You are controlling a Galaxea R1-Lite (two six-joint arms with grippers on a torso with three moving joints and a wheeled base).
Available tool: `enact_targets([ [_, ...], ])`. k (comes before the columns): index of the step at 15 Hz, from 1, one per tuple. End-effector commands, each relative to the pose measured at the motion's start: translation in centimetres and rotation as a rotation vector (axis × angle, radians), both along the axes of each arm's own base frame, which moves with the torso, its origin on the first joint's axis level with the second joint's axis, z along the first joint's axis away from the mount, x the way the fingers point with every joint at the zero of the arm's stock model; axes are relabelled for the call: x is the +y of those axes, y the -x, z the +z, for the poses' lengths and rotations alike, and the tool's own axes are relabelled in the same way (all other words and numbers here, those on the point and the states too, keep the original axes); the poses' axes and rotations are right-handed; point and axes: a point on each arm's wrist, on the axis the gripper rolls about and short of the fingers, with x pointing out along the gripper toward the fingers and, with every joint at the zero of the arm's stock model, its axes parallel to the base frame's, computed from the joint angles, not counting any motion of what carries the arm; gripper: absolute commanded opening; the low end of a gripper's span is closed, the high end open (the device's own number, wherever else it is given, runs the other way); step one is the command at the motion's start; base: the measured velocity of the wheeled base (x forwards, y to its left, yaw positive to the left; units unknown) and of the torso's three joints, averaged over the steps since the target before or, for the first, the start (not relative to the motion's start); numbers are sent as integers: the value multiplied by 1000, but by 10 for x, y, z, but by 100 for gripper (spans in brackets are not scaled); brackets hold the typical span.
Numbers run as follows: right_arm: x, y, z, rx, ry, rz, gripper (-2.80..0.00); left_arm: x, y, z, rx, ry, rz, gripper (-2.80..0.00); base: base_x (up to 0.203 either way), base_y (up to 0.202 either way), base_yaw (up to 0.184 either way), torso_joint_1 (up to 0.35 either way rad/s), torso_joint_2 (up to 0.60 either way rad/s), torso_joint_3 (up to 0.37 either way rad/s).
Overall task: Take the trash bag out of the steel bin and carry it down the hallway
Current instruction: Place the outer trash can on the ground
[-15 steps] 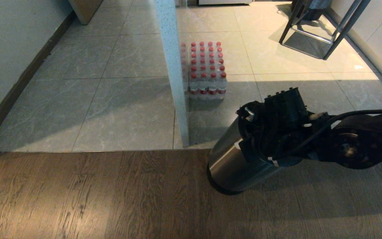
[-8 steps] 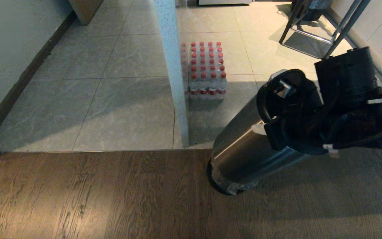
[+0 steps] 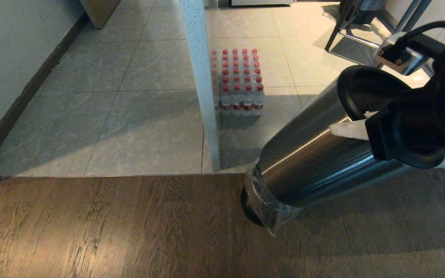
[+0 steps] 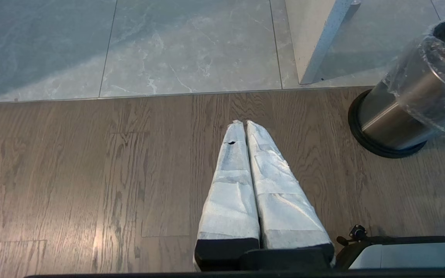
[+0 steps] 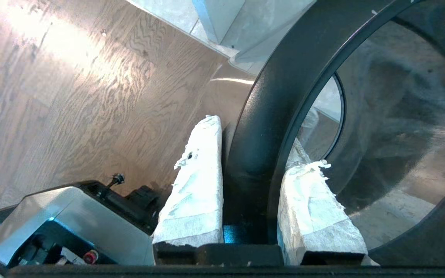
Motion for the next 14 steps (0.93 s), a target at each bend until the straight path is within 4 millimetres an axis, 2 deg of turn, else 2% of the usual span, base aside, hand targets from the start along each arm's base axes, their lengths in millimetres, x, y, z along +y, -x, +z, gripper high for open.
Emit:
enact_targets([
  [1, -13, 18, 15, -53, -33, -7, -280, 0, 0, 0, 0, 0, 0, -280, 0, 0, 0, 0, 0, 0],
  [4, -25, 21, 19, -67, -38, -63, -280, 0, 0, 0, 0, 0, 0, -280, 0, 0, 0, 0, 0, 0],
  [6, -48, 8, 18, -64, -31, -204, -280, 0, 0, 0, 0, 0, 0, -280, 0, 0, 0, 0, 0, 0],
  [10, -113, -34, -2, 23, -26, -581, -280, 0, 0, 0, 0, 0, 0, -280, 0, 0, 0, 0, 0, 0],
  [14, -162, -94, -54, 224, -92, -820, -280, 0, 0, 0, 0, 0, 0, -280, 0, 0, 0, 0, 0, 0],
])
